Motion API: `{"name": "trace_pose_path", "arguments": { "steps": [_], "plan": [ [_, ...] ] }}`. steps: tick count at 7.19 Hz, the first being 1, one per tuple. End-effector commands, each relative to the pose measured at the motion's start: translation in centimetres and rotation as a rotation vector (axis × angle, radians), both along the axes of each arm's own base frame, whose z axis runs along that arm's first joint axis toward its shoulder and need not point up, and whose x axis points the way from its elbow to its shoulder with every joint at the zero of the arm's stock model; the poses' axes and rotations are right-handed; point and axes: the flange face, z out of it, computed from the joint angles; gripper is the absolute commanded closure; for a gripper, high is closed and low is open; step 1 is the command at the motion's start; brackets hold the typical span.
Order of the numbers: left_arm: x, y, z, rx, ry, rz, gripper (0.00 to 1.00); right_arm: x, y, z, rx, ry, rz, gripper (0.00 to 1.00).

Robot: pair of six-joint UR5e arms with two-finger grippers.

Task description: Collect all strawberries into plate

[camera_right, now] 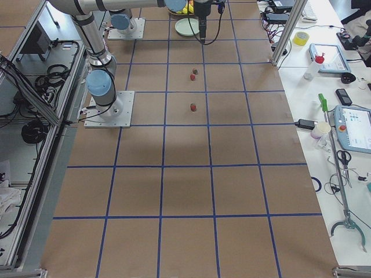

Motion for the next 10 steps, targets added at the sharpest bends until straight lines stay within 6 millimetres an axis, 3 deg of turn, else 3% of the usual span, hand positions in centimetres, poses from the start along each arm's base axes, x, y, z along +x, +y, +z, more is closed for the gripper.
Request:
{"name": "trace_pose_path", "arguments": {
  "steps": [1,5,8,10],
  "plan": [
    [0.0,0.1,0.2,-0.004,0.000,0.001,0.00,0.0,0.1,0.3,-0.001,0.002,-0.006,0.00],
    [-0.1,0.2,0.1,-0.001,-0.001,-0.001,0.00,0.2,-0.3,0.1,0.010,0.001,0.002,0.00],
    [-0.1,0.2,0.2,-0.002,-0.001,-0.001,0.00,1.5,-2.7,-4.9,0.093,0.000,-0.010,0.00],
    [-0.1,0.2,0.2,-0.004,-0.001,-0.002,0.00,5.4,-4.2,-9.9,0.126,0.023,-0.016,0.00]
  ]
}}
